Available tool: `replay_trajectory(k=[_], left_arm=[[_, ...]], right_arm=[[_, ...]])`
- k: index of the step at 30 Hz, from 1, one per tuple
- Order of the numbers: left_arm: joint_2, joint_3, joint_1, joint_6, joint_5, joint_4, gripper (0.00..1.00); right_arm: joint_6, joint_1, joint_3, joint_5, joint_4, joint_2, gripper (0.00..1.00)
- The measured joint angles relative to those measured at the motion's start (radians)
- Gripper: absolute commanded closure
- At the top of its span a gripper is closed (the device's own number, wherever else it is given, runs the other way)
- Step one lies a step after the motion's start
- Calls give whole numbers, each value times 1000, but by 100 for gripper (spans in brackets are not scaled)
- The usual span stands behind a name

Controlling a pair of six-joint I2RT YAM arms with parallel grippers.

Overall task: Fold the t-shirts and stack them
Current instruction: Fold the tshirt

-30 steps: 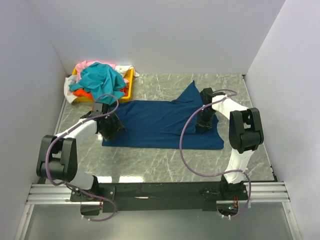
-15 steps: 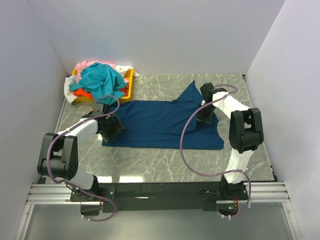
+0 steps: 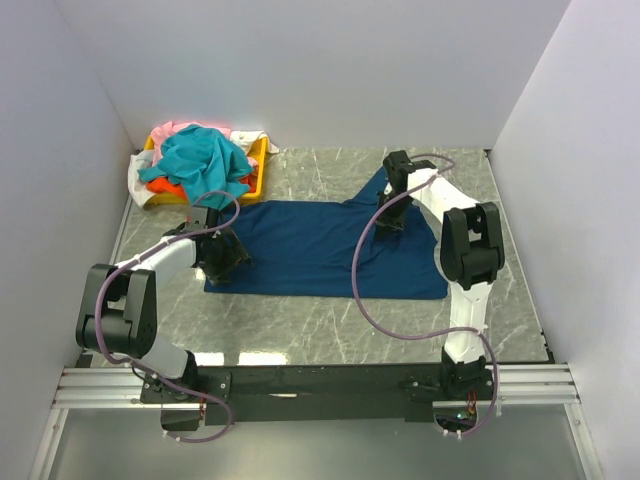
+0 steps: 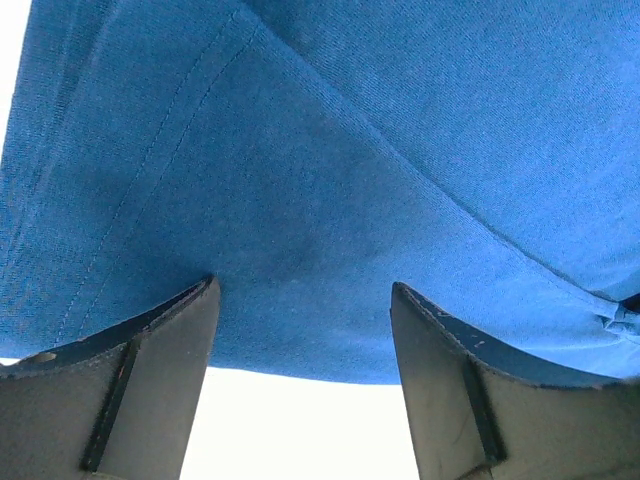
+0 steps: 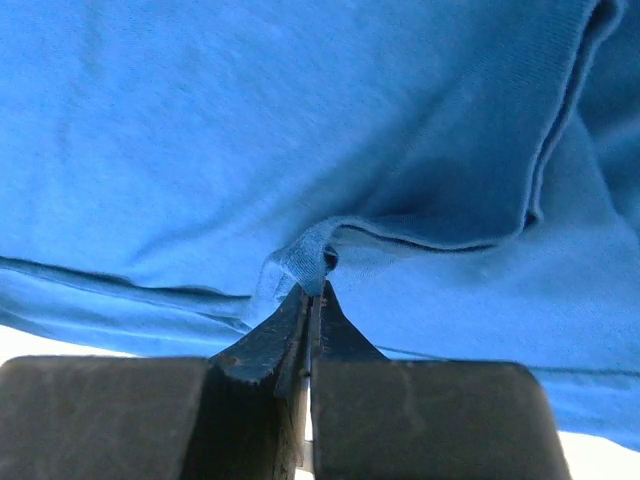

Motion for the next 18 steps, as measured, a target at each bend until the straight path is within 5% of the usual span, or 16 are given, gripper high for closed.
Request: replay_trajectory(k=[15, 18], left_arm=[[-11, -15, 0, 1, -2, 14, 25], [-12, -17, 0, 3, -1, 16, 25]], right_arm=[[12, 34, 96, -62, -13, 69, 100], [16, 39, 107, -77, -16, 79, 94]])
